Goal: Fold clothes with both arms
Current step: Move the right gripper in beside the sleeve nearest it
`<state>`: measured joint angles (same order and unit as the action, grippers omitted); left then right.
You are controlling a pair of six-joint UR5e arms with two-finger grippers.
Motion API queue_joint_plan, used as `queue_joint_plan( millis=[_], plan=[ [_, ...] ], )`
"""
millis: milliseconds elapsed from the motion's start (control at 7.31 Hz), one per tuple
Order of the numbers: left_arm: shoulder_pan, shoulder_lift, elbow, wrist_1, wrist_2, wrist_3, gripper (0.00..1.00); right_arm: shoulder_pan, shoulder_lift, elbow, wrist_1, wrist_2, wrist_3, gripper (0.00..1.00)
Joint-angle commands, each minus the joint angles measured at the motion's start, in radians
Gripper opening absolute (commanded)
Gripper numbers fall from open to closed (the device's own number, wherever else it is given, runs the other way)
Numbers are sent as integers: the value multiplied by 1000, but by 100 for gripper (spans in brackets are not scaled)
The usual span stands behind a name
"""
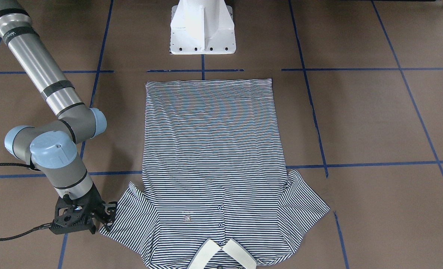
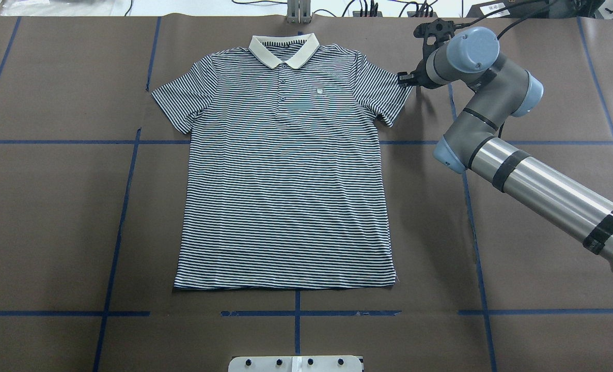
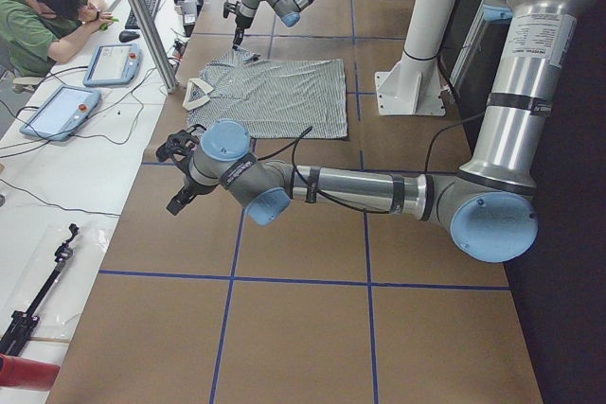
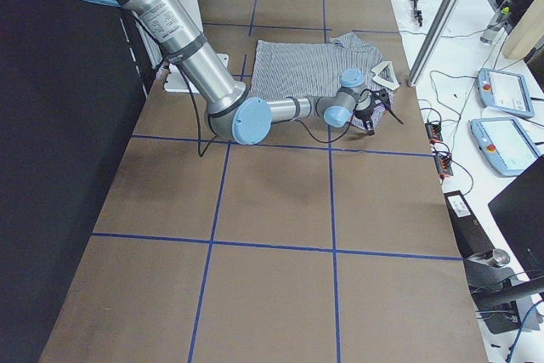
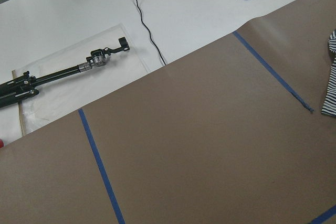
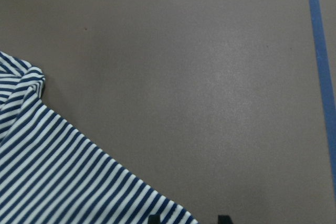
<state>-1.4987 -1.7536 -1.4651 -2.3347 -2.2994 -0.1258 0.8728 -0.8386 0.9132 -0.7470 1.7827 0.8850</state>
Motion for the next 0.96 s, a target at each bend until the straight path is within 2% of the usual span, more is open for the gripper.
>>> queue_joint_plan(
  millis=[0, 137, 274, 547, 684, 821],
  plan=[
    [0, 0, 0, 0, 0, 2, 100, 0, 1, -2, 0, -2, 2, 28],
    [0, 0, 0, 0, 0, 2, 100, -1, 3, -2, 0, -2, 9, 4],
    [0, 0, 0, 0, 0, 2, 100, -1, 3, -2, 0, -2, 14, 0],
    [0, 0, 0, 0, 0, 2, 100, -1, 10, 10, -6, -12, 14, 0],
    [0, 0, 0, 0, 0, 2, 100, 0, 10, 41, -23, -12, 17, 0],
    [0, 0, 2, 0, 0, 2, 100, 0, 7, 118, -101, -14, 17, 0]
  ],
)
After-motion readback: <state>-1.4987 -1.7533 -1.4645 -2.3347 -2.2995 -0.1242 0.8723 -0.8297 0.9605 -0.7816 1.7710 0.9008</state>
